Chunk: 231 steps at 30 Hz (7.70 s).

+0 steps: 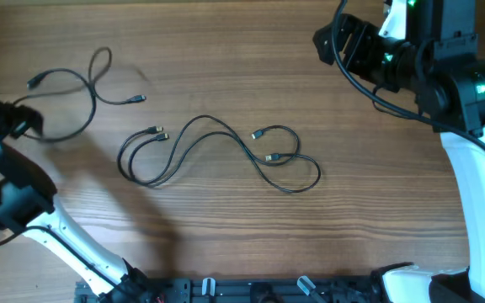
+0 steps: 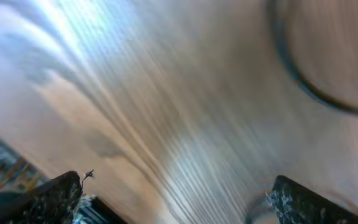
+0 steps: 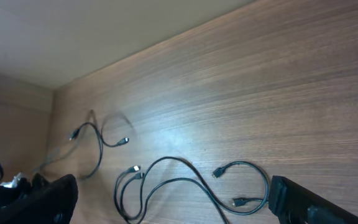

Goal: Untangle cables

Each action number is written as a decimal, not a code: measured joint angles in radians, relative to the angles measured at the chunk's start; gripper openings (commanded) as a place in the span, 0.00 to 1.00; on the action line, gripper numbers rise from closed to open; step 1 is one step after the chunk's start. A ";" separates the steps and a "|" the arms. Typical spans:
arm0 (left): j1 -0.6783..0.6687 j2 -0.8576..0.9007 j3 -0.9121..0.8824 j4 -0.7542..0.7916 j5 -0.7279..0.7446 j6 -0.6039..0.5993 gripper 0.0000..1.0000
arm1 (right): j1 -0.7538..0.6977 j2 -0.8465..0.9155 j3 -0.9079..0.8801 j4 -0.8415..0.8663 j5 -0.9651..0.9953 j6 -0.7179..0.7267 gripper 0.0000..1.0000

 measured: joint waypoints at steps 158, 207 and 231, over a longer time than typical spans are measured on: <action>-0.824 0.159 0.079 -0.034 0.234 0.394 0.79 | 0.000 0.112 -0.025 -0.113 -0.129 -0.130 1.00; -0.829 -0.318 0.219 0.658 1.329 -0.023 0.04 | 0.000 0.113 -0.025 -0.073 -0.129 -0.130 1.00; -0.631 -0.336 0.225 0.866 1.158 -0.573 0.04 | 0.000 0.113 -0.027 -0.080 -0.134 -0.157 1.00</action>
